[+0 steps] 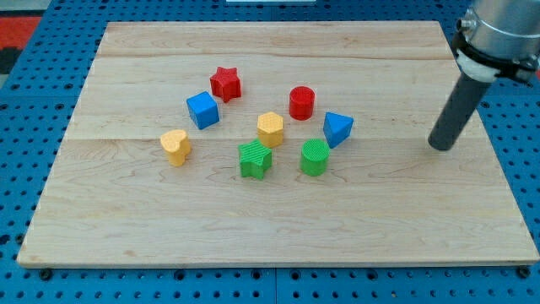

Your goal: Move the red circle left a bit

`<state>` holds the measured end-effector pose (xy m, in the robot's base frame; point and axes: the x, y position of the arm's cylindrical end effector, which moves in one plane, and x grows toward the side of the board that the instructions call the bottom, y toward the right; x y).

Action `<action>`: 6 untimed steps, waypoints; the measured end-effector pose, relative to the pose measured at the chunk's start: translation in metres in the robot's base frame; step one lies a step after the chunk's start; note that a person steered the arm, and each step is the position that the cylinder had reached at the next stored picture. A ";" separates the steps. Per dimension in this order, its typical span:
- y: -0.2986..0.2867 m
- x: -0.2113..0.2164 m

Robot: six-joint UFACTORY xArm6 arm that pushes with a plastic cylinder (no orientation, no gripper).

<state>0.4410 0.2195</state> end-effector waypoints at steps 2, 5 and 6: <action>-0.094 -0.045; -0.166 -0.063; -0.187 -0.130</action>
